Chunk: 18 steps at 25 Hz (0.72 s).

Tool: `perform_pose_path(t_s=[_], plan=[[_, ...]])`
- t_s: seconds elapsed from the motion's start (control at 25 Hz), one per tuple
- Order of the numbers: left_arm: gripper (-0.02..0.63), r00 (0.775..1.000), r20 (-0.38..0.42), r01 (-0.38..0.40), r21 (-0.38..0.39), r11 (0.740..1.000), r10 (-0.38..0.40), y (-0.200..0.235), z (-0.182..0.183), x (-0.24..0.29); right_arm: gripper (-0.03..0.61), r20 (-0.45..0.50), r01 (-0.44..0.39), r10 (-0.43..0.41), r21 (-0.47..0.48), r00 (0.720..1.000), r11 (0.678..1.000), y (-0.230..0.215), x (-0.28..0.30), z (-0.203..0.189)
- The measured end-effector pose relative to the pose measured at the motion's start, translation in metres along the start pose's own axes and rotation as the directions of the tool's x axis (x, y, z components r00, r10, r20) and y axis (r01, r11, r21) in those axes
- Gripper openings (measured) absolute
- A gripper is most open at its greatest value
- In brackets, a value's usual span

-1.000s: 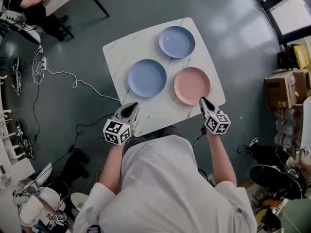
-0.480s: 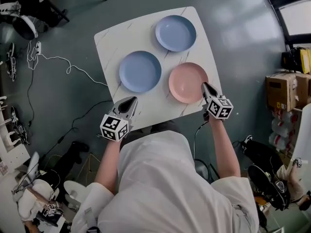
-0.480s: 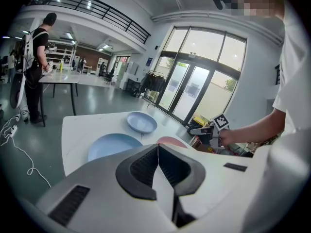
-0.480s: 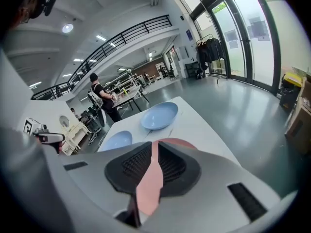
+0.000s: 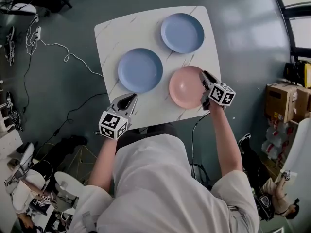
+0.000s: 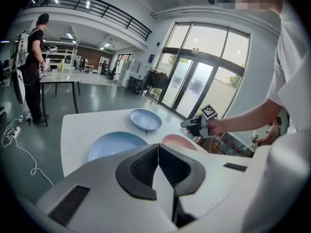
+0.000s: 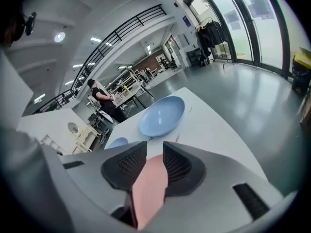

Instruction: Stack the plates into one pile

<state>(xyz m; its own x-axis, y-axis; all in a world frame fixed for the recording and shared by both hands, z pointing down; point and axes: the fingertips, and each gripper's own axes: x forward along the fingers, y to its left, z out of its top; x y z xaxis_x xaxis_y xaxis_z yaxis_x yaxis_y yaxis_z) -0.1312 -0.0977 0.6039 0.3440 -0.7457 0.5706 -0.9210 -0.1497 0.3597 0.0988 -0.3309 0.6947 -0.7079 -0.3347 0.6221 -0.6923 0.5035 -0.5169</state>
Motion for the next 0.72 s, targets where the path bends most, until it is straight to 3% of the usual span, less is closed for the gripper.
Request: perform_pose_path(t_s=[0.28,0.48,0.72], plan=[[0.014,1.000,-0.004,-0.006,-0.016,1.000,0.006,0.002,-0.007,0.009,0.128,-0.086,-0.026,0.036,0.122,0.996,0.992,-0.018,0.065,0.024],[0.014,1.000,0.005,-0.016,-0.033,0.999,0.017,0.009,-0.003,0.019,0.153,-0.134,-0.020,0.071,0.353,0.988,0.936,-0.041,0.104,0.030],[0.014,0.999,0.023,-0.033,-0.052,0.998,0.034,0.016,0.003,0.023,0.168,-0.187,0.041,0.038,0.399,0.982,0.916,-0.058,0.129,0.030]])
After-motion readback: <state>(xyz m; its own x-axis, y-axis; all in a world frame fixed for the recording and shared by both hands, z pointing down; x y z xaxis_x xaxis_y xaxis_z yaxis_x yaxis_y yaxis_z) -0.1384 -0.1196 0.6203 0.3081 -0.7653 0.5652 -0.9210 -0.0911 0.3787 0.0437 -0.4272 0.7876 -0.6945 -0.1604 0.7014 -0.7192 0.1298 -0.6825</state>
